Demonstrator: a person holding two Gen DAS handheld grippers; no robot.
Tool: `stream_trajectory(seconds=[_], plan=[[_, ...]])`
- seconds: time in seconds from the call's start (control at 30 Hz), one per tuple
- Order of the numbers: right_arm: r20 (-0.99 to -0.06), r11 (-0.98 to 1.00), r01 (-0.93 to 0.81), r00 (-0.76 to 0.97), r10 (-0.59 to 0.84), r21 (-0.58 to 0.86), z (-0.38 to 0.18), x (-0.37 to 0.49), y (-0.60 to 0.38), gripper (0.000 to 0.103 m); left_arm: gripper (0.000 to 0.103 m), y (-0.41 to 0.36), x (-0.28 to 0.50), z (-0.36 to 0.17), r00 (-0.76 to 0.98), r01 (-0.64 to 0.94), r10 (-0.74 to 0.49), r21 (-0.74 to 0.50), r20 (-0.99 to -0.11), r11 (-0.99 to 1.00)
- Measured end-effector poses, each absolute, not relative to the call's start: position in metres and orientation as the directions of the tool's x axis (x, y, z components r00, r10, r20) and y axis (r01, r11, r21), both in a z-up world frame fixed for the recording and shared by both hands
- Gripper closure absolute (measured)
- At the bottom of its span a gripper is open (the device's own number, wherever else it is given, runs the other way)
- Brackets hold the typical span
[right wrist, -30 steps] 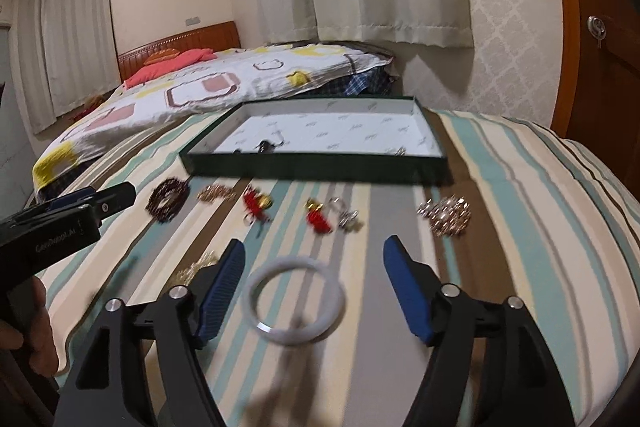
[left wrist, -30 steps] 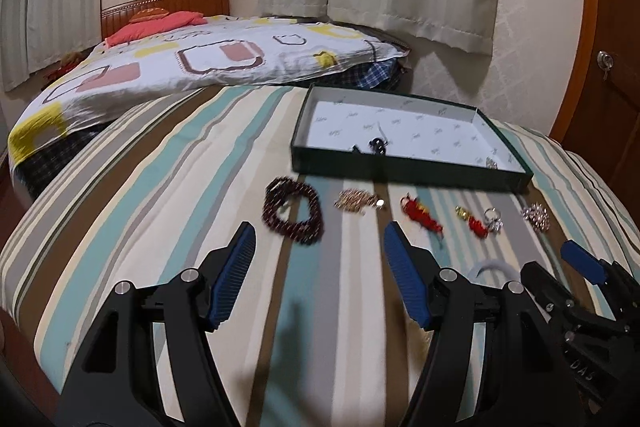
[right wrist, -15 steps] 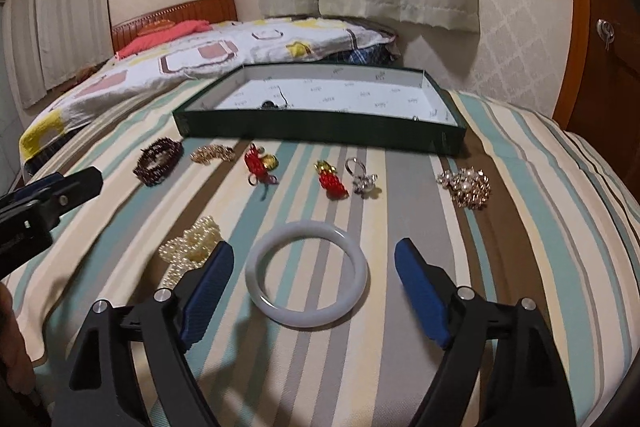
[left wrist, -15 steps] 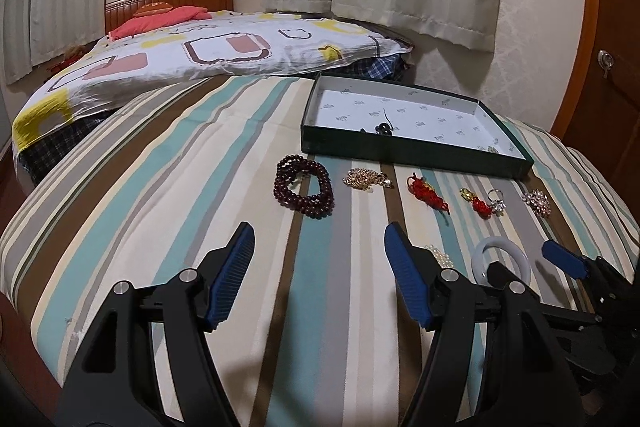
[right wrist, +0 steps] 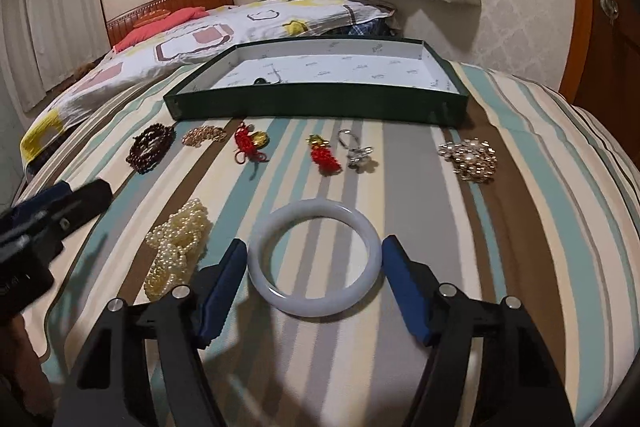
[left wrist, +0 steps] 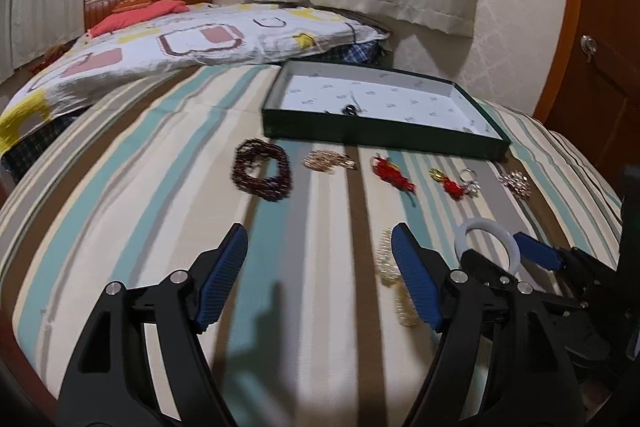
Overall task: Organize jewelry
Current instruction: 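Grasp the pearl necklace with the left tool while the right tool grasps the white jade bangle, then carry the pearls and bangle into the green box and open both tools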
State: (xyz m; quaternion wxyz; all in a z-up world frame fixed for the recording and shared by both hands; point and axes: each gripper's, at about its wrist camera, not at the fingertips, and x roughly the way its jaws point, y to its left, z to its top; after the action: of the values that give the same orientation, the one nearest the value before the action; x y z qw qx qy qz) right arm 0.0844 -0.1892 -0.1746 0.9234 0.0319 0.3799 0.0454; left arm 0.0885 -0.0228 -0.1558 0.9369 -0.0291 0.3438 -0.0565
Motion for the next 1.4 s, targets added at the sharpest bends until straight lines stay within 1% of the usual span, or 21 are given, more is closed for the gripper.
stream_trajectory(seconds=[0.23,0.33,0.4,0.47,0.6,0.7,0.73,0.77,0.9,0.97,1.1,1.4], plan=[[-0.682,0.993,-0.015,0.726,0.091,0.117,-0.168,0.082,-0.214,0.035,0.03,-0.049,0.093,-0.165,0.731,0.148,-0.161,-0.076,-0.663,0.986],[-0.679,0.992,-0.008,0.728,0.093,0.128,-0.167,0.082,-0.22,0.035,0.031,-0.057,0.098,-0.173,0.709,0.156,-0.162,-0.071,-0.686,0.985],[-0.677,0.991,-0.008,0.729,0.097,0.133,-0.167,0.083,-0.222,0.035,0.032,-0.059,0.103,-0.179,0.687,0.152,-0.163,-0.08,-0.708,0.985],[-0.677,0.991,-0.01,0.729,0.1,0.136,-0.167,0.083,-0.223,0.035,0.044,-0.06,0.105,-0.184,0.669,0.152,-0.167,-0.086,-0.725,0.985],[-0.677,0.989,-0.014,0.728,0.11,0.145,-0.168,0.083,-0.225,0.035,0.05,-0.062,0.106,-0.186,0.661,0.165,-0.17,-0.08,-0.731,0.983],[-0.677,0.989,-0.017,0.727,0.113,0.147,-0.168,0.083,-0.225,0.035,0.065,-0.064,0.105,-0.186,0.663,0.18,-0.178,-0.077,-0.727,0.981],[-0.677,0.989,-0.018,0.727,0.113,0.146,-0.168,0.084,-0.224,0.035,0.073,-0.064,0.104,-0.187,0.663,0.188,-0.186,-0.078,-0.725,0.979],[-0.677,0.989,-0.019,0.728,0.114,0.146,-0.168,0.084,-0.224,0.035,0.076,-0.065,0.104,-0.186,0.663,0.193,-0.189,-0.078,-0.725,0.978],[-0.675,0.989,-0.025,0.728,0.117,0.145,-0.168,0.084,-0.223,0.035,0.079,-0.064,0.103,-0.185,0.672,0.201,-0.199,-0.084,-0.714,0.976],[-0.674,0.989,-0.029,0.729,0.119,0.143,-0.167,0.084,-0.222,0.035,0.084,-0.063,0.101,-0.181,0.683,0.202,-0.201,-0.084,-0.702,0.976],[-0.662,0.99,-0.04,0.74,0.121,0.136,-0.162,0.082,-0.22,0.035,0.085,-0.062,0.099,-0.174,0.695,0.201,-0.202,-0.083,-0.69,0.976],[-0.624,0.99,-0.056,0.771,0.125,0.129,-0.142,0.084,-0.218,0.035,0.086,-0.054,0.1,-0.144,0.752,0.189,-0.206,-0.095,-0.626,0.977]])
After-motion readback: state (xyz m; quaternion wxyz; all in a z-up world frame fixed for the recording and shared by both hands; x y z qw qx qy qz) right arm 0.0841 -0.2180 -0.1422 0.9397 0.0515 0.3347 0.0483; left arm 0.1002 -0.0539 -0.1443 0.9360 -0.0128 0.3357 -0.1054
